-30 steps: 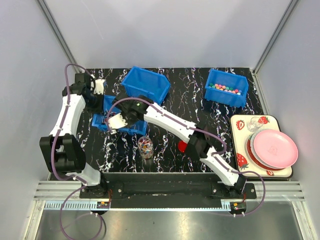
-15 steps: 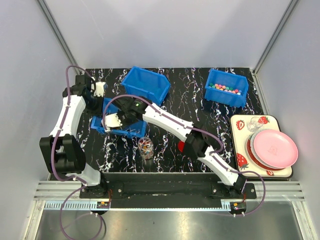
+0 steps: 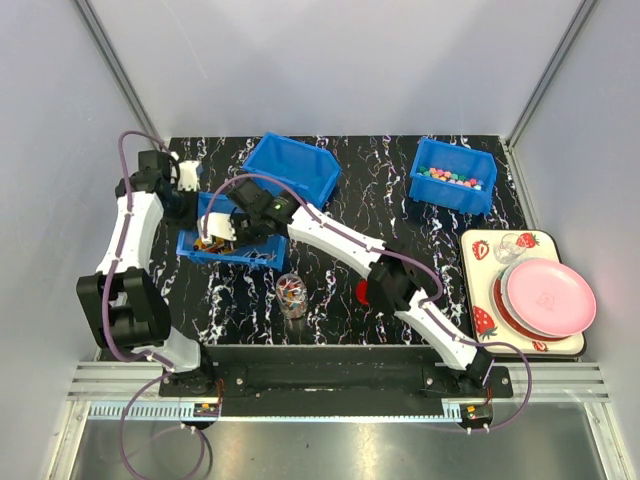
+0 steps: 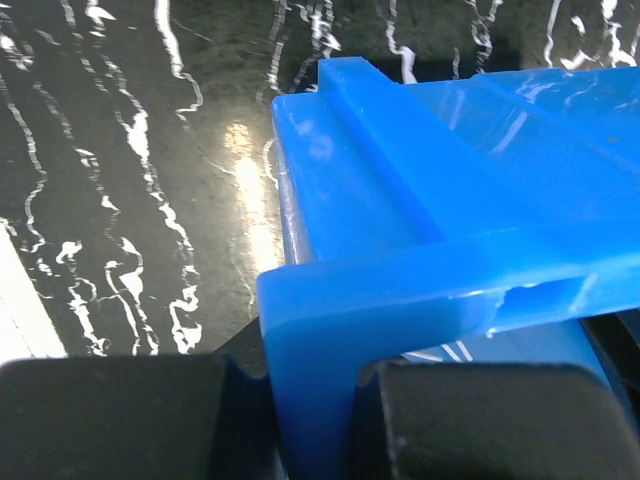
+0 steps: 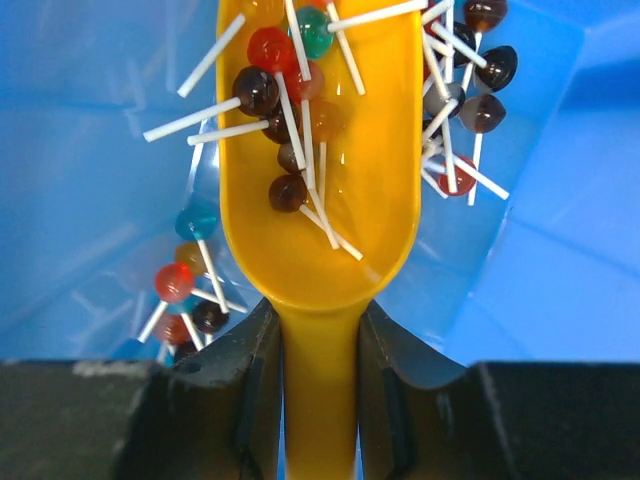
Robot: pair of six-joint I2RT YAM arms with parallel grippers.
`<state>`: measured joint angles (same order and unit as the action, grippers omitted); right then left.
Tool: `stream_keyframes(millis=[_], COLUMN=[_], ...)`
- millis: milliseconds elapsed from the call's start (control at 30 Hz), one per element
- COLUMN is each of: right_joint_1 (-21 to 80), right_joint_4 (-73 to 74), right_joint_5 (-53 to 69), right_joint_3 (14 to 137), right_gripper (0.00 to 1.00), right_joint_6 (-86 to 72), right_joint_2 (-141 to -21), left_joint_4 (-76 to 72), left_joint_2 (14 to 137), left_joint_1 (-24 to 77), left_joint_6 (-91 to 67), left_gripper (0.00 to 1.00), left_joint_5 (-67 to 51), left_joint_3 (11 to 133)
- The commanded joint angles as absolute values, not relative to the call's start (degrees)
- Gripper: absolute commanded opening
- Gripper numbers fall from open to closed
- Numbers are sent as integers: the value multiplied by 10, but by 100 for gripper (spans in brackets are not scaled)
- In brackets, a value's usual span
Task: Pack the candies
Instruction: Scoop the fake candies from the storage box.
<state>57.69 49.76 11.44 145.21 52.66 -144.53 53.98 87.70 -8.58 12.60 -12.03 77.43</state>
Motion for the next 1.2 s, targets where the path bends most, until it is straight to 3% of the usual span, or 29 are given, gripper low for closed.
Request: stream_keyframes(millis=[0,300,1167], right_joint_1=[560,526,467], right_joint_4=[394,372,437], right_joint_5=[163,243,331], right_joint_3=[1432,1419,1437], right_gripper=[0,0,0], right_joint_6=[449,354,319], right_joint_2=[-1431,-1403,-1305], left_joint_4=[545,561,561], left_joint_2=[838,850,865], left_joint_1=[-95,-126,-163], left_joint_6=[105,114,113], left_gripper=[0,0,0], left_joint_5=[-263,-297,-248], left_joint_3=[788,785,785])
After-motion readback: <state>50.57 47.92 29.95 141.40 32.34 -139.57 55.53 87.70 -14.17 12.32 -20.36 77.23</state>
